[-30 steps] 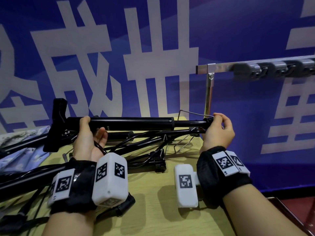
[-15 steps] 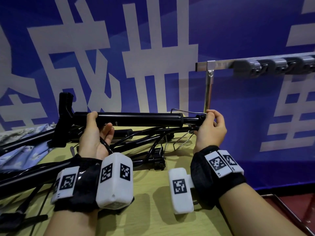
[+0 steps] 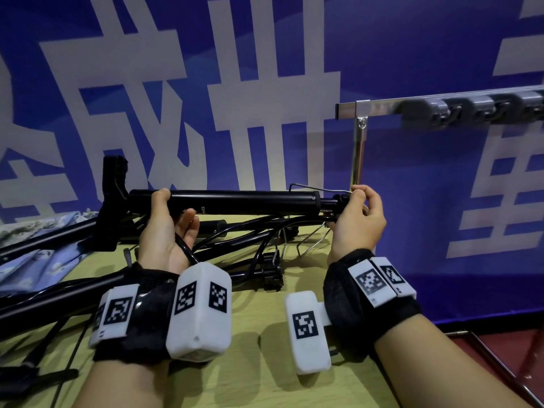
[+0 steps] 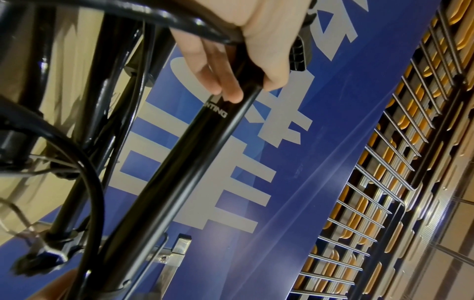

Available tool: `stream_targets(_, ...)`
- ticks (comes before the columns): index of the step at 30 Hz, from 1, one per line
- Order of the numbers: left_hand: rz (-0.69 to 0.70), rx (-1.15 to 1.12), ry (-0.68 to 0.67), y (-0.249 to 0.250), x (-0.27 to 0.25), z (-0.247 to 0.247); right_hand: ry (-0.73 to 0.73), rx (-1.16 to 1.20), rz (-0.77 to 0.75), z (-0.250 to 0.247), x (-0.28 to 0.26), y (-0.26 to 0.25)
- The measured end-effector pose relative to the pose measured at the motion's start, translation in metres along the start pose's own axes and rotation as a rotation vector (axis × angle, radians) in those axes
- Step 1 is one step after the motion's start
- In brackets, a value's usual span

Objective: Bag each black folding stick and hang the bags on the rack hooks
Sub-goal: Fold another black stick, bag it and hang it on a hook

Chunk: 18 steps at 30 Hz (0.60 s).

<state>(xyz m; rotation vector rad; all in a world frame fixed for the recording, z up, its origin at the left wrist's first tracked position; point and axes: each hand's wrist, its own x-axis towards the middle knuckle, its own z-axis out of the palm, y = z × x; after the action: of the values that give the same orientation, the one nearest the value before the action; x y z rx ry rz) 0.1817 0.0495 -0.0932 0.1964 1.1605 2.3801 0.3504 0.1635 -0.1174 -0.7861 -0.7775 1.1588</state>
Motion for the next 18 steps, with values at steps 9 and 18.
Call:
stream_targets(9,-0.013,-0.009,0.003,-0.0018,0.0008,0.0000,0.005,-0.028,-0.015,-0.0012,-0.0039,-0.0016)
stream_targets(18,-0.057,0.061,-0.040,-0.0090,-0.0031,0.0096,-0.032,0.065,0.026,-0.0003,-0.0093,-0.0035)
